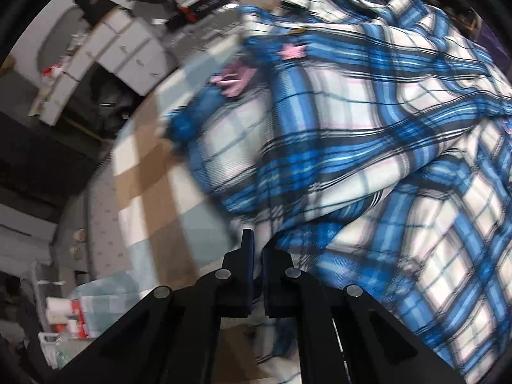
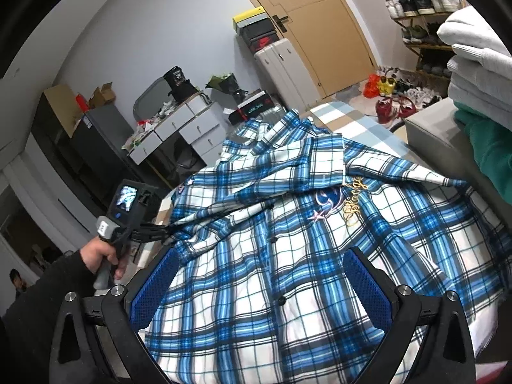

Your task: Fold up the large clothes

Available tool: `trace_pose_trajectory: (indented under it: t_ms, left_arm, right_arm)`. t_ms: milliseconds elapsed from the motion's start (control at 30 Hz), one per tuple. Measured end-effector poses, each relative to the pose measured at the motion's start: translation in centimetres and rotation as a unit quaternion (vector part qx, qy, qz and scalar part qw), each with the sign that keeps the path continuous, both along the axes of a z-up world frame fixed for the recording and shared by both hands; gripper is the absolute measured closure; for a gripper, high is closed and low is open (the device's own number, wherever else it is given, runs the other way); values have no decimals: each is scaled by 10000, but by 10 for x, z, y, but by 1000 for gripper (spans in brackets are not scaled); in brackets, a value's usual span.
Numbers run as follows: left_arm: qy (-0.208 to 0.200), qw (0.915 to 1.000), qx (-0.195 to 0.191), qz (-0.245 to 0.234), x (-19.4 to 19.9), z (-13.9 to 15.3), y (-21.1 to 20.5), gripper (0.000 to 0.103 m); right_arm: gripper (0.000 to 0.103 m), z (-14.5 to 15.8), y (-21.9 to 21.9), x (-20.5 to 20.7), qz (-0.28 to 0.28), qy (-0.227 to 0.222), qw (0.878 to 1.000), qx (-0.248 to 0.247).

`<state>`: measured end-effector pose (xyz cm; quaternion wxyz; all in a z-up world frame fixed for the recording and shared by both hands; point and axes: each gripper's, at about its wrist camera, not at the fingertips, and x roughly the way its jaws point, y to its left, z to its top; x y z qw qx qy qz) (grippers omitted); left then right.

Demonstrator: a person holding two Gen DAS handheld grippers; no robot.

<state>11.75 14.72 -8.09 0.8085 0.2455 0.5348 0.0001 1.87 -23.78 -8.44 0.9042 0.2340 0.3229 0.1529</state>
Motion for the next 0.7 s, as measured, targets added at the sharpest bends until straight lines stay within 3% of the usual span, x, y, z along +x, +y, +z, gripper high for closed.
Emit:
trace_pose_trajectory:
  t_ms: [133, 200, 233, 300, 333, 367, 433, 467, 533, 567, 633, 700]
  left_arm:
    - [117, 9992, 97, 357, -7, -9, 7, 102]
    - [102, 9986, 22, 510, -12, -8, 1, 97]
    - [74, 9979, -123, 630, -17, -7, -3, 88]
    - [-38, 9920, -834, 945, -23, 8, -3, 61]
    - [-189, 9844, -1321, 1151, -27, 17, -2, 38]
    - [-376, 9725, -1837, 1383, -40, 25, 1, 25]
    - [-667, 9452, -2710, 1695, -57, 40, 6, 25]
    - [-789, 9371, -2858, 1844, -69, 44, 4, 25]
    - [-938, 9320, -2822, 2073, -90, 48, -10, 25]
    - [-1094, 9254, -2890, 2195, -104, 50, -13, 25]
    - [-1389, 9131, -3034, 2343, -121, 50, -10, 25]
    - [-1615, 9062, -3034, 2462, -128, 43, 0, 25]
  right_arm:
    - [0, -5, 1, 5, 3, 159, 9999, -30]
    - [0, -7, 1, 6, -2, 187, 9998, -53]
    - [0, -7, 1, 6, -15, 195, 9998, -65]
    - [0, -7, 0, 9, -52, 203, 9998, -67]
    - [0, -6, -1, 13, -60, 230, 9997, -37]
    - [0, -4, -1, 20, -34, 311, 9995, -11]
    - [0, 3, 4, 36, 107, 398, 9991, 16]
    - [0, 12, 14, 53, 337, 401, 9986, -93]
    - [0, 28, 38, 82, 652, 393, 9958, -507]
    - [0, 35, 52, 96, 808, 372, 9937, -676]
    - [0, 46, 97, 135, 1358, 384, 9859, -895]
    - [0, 45, 147, 172, 1862, 519, 9747, -1125]
